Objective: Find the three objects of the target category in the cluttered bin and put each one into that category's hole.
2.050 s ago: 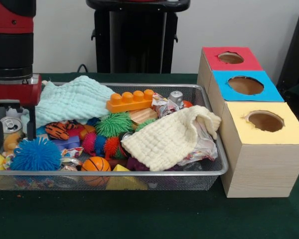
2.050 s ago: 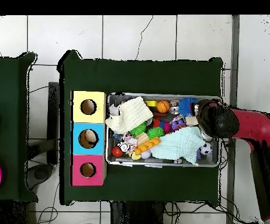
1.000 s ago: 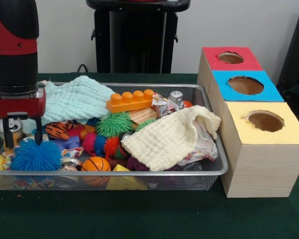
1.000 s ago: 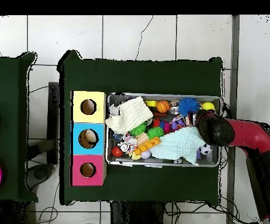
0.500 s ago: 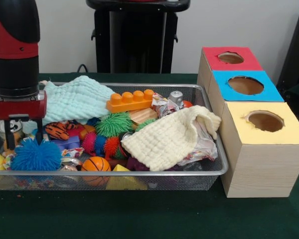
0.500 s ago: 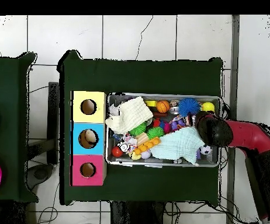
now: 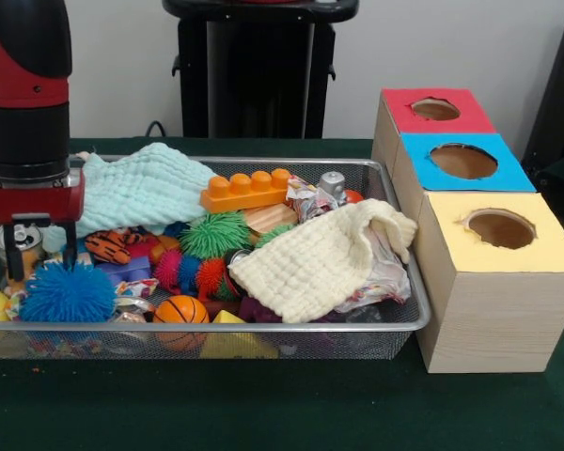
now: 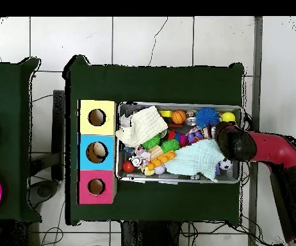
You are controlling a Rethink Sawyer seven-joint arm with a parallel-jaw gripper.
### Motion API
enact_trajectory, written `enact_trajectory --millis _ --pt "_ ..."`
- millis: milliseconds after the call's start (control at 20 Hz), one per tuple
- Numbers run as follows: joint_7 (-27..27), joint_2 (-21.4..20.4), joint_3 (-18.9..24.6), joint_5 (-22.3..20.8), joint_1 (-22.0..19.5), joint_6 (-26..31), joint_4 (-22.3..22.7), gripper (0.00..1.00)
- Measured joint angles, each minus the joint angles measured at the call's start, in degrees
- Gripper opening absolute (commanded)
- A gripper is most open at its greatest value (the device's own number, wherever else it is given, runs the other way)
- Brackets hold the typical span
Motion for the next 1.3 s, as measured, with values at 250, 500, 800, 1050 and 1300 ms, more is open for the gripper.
enact_trajectory --millis 250,500,800,1050,1300 --pt "0.0 0.0 0.0 0.0 -0.3 0.0 0.0 1.0" --pt "0.0 0.0 0.0 -0.1 -0.9 0.0 0.0 1.0" --pt "0.0 0.5 0.0 -0.1 -2.3 0.0 0.0 1.0" --pt "0.0 1.5 0.0 -0.1 -3.1 0.0 0.0 1.0" --pt "0.0 2.4 0.6 0.0 -4.2 -0.4 -0.1 1.0"
